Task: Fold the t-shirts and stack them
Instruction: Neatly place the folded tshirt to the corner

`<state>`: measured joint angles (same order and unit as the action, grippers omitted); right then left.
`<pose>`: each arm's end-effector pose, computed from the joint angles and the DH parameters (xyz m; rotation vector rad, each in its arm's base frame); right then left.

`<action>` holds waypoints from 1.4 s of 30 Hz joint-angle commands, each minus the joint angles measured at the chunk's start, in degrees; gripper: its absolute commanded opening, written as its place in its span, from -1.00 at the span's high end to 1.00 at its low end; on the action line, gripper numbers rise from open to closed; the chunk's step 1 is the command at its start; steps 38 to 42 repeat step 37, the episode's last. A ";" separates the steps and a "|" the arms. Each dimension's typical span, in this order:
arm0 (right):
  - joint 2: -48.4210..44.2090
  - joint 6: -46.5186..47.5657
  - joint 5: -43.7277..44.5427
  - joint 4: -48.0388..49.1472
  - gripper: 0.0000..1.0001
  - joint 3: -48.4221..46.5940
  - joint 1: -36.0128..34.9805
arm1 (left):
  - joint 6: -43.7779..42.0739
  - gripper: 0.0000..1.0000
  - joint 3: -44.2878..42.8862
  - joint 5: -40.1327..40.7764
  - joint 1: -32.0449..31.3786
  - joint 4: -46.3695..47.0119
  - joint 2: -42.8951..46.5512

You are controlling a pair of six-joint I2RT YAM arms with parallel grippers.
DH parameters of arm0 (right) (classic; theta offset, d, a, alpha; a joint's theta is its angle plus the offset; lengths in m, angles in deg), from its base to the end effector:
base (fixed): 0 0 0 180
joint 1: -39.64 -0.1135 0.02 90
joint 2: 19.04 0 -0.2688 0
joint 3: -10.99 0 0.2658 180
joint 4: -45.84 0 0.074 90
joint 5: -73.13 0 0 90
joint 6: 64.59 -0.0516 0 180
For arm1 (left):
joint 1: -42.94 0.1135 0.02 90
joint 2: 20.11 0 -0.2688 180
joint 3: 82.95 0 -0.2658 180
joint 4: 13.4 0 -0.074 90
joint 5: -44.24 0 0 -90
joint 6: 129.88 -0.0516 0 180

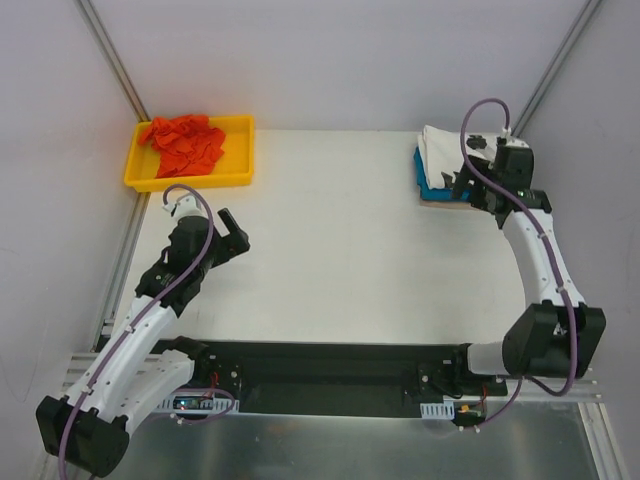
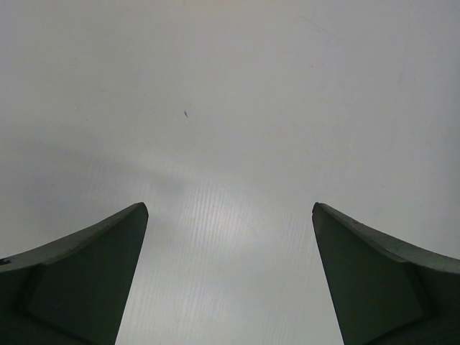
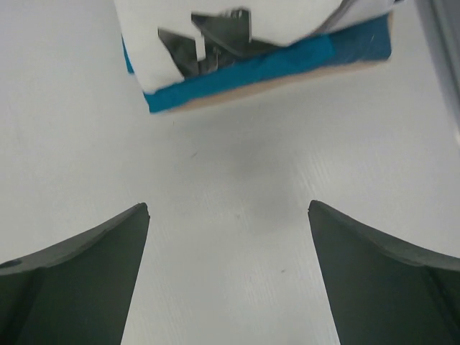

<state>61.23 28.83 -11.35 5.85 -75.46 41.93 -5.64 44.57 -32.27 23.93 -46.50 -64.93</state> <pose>0.3425 -0.0187 0.3373 0.0343 2.1619 -0.1615 0.1976 -0.0554 0.2851 -0.4161 1.9765 -0.3572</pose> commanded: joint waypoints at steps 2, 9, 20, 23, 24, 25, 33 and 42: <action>-13.28 -9.65 -4.11 9.70 -0.93 14.74 -1.58 | 2.67 -0.99 0.86 -1.63 0.46 -0.25 -0.71; -23.66 -7.82 -7.36 10.60 -0.93 27.59 -7.29 | 2.50 -0.99 1.03 -2.77 0.46 -0.07 -2.82; -29.82 -8.87 -12.29 17.44 -0.93 43.52 -10.89 | 2.06 -0.99 2.53 -2.60 0.46 0.72 -0.54; -30.78 -10.28 -11.76 19.55 -0.93 45.10 -11.51 | 2.06 -0.99 3.23 -2.25 0.46 0.72 -0.36; -31.31 -10.36 -11.50 19.90 -0.93 45.19 -11.60 | 1.97 -0.99 3.32 -2.07 0.46 0.72 -0.45; -31.58 -10.45 -11.06 20.17 -0.93 45.11 -11.86 | 1.97 -0.99 3.32 -1.98 0.46 0.72 -0.27; -35.44 -9.84 -7.28 20.43 -0.93 45.28 -12.39 | 1.80 -0.99 2.53 -0.58 0.46 0.80 -1.15; -37.81 -9.92 -6.93 20.87 -0.93 46.25 -12.48 | 1.62 -0.98 1.30 -0.84 0.46 0.81 -2.64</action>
